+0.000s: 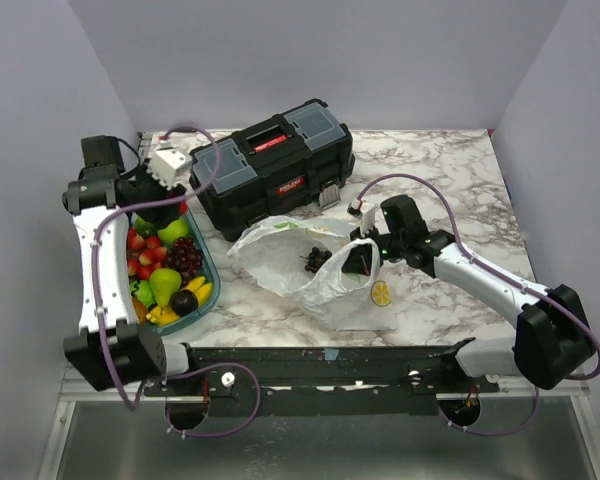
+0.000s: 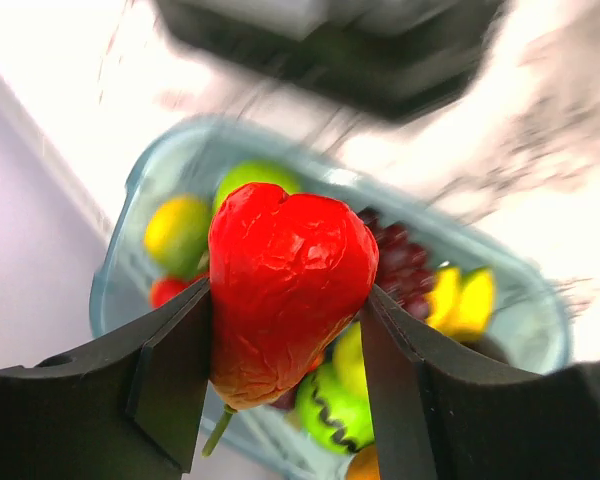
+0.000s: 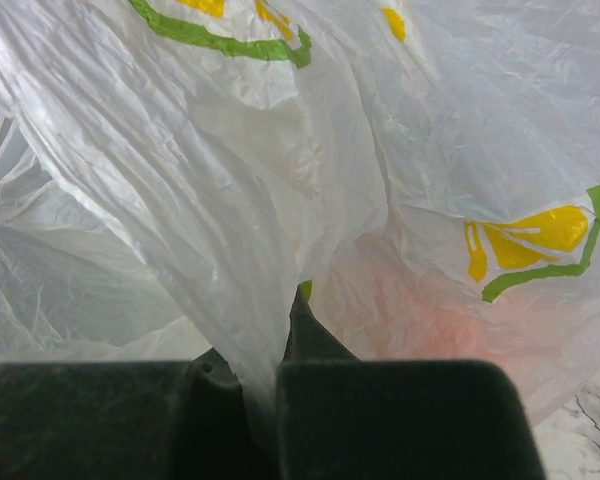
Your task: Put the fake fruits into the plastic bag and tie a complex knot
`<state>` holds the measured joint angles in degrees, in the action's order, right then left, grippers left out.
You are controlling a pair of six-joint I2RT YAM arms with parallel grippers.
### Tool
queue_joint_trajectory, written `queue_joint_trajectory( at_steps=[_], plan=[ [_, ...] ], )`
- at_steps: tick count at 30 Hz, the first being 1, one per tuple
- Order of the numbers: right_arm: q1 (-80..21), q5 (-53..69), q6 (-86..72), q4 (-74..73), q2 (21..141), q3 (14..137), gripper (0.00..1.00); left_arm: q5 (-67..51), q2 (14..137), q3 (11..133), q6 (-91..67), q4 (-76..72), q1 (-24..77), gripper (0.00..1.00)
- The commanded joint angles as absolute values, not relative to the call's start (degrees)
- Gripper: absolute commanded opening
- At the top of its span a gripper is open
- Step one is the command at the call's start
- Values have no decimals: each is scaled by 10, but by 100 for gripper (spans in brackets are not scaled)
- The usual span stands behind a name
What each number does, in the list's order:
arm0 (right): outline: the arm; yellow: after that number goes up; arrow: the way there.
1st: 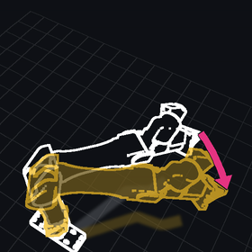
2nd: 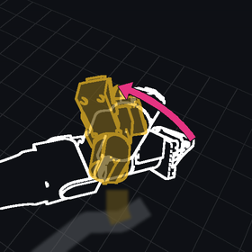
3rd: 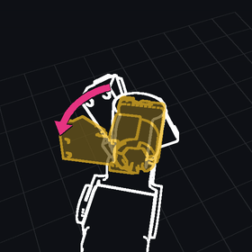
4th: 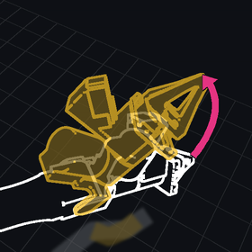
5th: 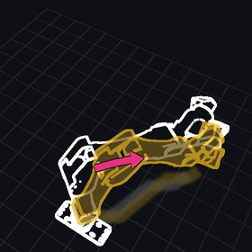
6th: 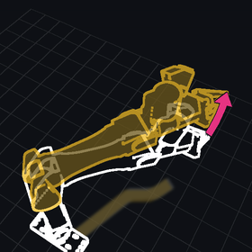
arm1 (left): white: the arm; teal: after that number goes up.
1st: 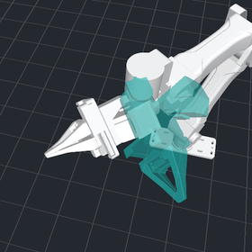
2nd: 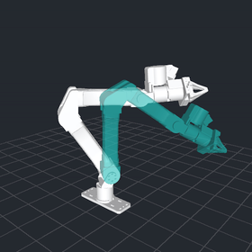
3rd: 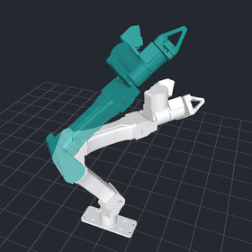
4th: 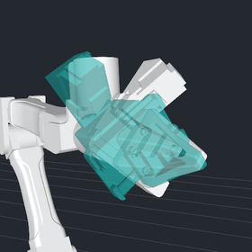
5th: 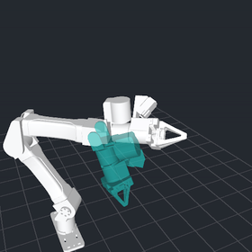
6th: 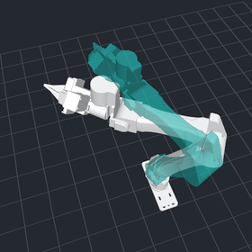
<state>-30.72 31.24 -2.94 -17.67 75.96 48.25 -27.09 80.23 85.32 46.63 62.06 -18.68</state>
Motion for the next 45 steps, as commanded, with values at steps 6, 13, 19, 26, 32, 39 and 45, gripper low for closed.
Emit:
queue_joint_trajectory(
  at_steps=[6, 13, 19, 26, 32, 39, 45],
  plan=[
    [-305, 341, -37, -171, 770, 493, 1, -368, 614, 774, 365, 554, 196, 44],
    [-305, 365, -38, -170, 760, 498, 1, -224, 672, 685, 404, 458, 401, 43],
    [-305, 390, -40, -171, 755, 497, 1, -143, 730, 592, 459, 298, 453, 43],
    [-305, 396, -34, -175, 756, 497, 1, -59, 799, 529, 505, 67, 455, 52],
    [-300, 392, -23, -185, 751, 496, 1, -79, 816, 474, 536, 5, 453, 77],
    [-299, 393, -19, -191, 751, 492, 1, -146, 797, 546, 437, 116, 433, 98],
    [-296, 381, -10, -189, 754, 486, 1, -281, 722, 682, 365, 341, 417, 98]
  ],
)
